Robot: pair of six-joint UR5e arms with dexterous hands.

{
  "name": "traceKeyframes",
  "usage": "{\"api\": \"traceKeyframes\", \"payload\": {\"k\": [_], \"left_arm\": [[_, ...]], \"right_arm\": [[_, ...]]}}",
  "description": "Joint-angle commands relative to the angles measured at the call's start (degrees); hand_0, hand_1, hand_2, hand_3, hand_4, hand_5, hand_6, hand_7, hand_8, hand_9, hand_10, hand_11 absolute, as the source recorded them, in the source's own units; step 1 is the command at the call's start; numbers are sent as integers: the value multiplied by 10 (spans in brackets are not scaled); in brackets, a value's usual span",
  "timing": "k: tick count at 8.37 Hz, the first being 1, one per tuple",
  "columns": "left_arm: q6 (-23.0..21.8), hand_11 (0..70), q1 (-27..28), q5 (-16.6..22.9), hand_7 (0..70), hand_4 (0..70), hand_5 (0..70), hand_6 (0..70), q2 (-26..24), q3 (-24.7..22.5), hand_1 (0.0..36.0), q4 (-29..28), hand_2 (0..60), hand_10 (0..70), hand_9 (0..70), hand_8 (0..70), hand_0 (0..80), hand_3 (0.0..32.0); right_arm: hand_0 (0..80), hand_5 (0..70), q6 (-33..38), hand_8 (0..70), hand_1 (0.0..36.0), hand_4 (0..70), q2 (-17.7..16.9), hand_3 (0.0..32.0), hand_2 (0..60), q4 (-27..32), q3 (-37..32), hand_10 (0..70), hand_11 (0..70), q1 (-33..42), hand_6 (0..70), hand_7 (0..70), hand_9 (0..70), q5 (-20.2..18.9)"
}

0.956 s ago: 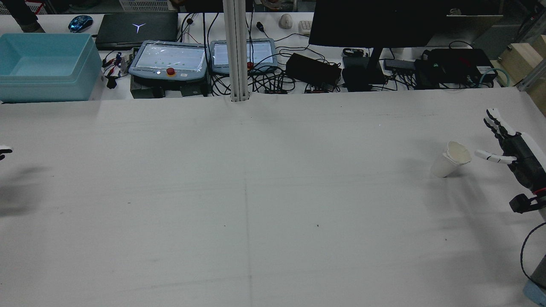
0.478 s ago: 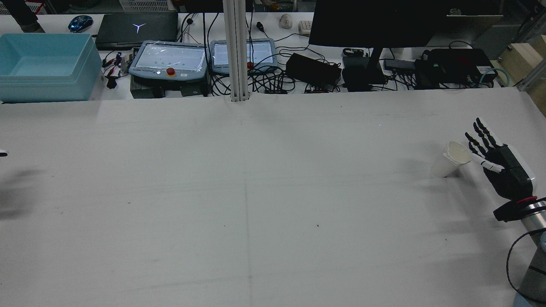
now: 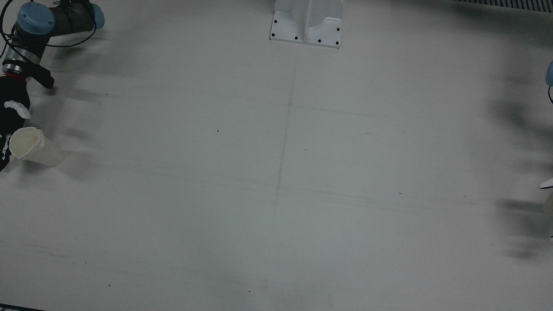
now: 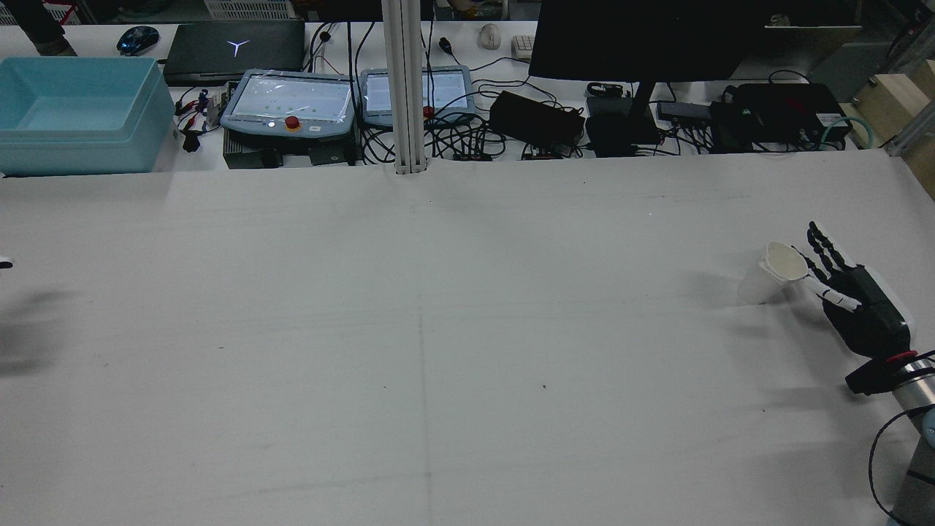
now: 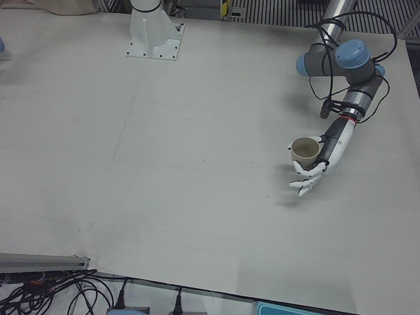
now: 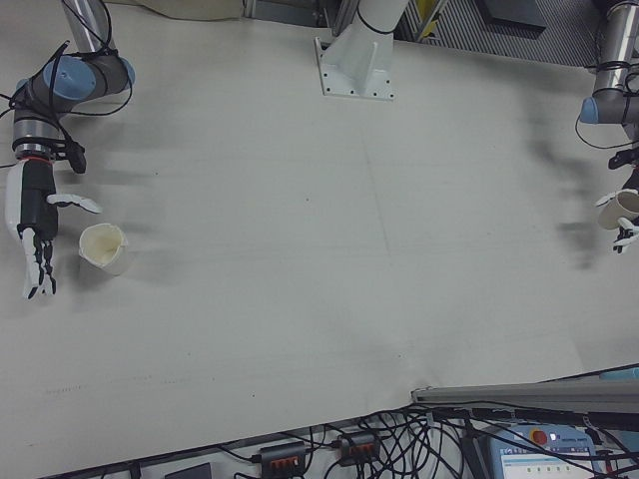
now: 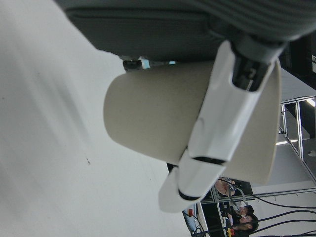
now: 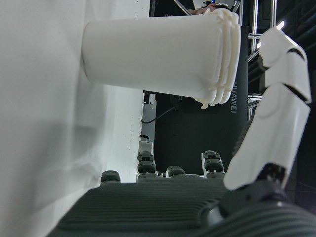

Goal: Pour water
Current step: 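Move the right hand in toward the other beige cup, then close the right hand around the beige cup and lift it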

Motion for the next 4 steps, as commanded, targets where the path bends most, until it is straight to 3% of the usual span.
{"api": "traceKeyframes", "payload": {"k": [1, 2, 3, 4], "left_arm": [[0, 114, 1, -1, 259, 700, 700, 184, 5, 5, 360, 0, 190, 56, 72, 125, 800, 0], [0, 113, 1, -1, 259, 700, 700, 184, 5, 5, 360, 0, 187, 56, 73, 126, 800, 0], [0, 116, 1, -1, 260, 700, 700, 184, 5, 7, 360, -3, 175, 58, 75, 128, 800, 0], [0, 116, 1, -1, 260, 700, 700, 185, 5, 9, 360, -5, 170, 58, 75, 129, 800, 0]], "right_arm": [[482, 61, -16, 63, 197, 0, 5, 142, 224, -7, 0, 0, 0, -6, 51, 65, 68, 1], [485, 63, -18, 66, 201, 0, 5, 140, 229, -7, 1, 0, 0, -6, 59, 72, 71, 1], [511, 72, -19, 61, 224, 0, 12, 86, 230, -8, 1, 0, 0, -4, 85, 61, 59, 1], [510, 72, -19, 76, 218, 0, 12, 82, 223, -8, 1, 0, 0, -2, 103, 92, 78, 1]]}}
